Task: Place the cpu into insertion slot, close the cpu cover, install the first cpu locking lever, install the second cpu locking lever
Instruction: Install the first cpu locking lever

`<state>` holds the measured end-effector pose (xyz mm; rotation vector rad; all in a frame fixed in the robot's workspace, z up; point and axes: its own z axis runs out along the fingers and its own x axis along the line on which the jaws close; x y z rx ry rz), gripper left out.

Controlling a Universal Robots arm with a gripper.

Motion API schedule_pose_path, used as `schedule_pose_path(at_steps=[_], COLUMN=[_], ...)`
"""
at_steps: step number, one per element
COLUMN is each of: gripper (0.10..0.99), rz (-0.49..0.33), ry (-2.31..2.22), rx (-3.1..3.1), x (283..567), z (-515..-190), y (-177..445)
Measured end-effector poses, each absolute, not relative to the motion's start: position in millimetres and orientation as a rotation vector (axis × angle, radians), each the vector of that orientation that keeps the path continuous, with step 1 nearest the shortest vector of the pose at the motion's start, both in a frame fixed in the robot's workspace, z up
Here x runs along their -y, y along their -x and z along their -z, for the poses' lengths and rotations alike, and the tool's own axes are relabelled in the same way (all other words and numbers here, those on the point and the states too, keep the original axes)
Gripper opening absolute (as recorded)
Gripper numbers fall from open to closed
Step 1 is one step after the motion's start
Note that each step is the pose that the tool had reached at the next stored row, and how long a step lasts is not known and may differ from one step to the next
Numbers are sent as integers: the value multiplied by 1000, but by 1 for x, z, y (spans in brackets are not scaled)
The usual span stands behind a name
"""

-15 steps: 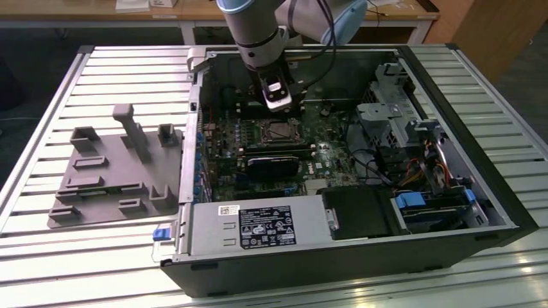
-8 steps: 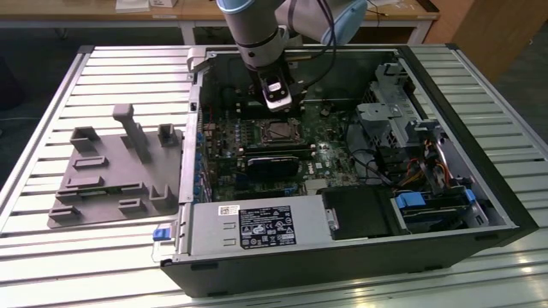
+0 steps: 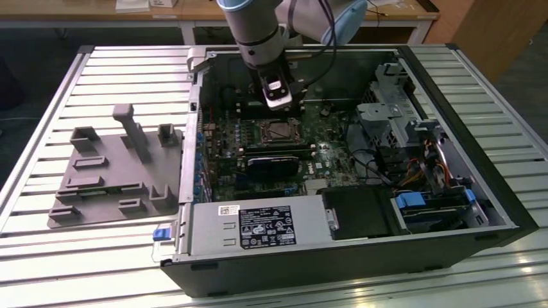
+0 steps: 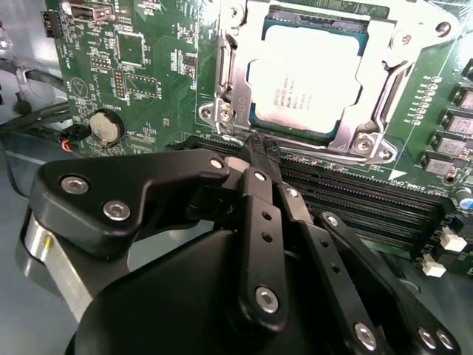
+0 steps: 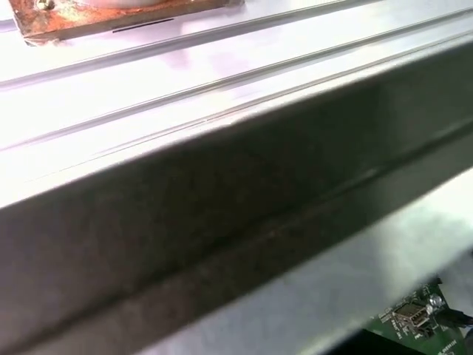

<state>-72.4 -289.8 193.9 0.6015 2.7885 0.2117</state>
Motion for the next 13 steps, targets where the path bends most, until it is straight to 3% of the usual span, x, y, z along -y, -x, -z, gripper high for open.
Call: schedule_pose_path(at_steps=[13], gripper=[102], rz=[-215], ry=[-602], rx=[-2789], x=[290], z=[-212], y=[72])
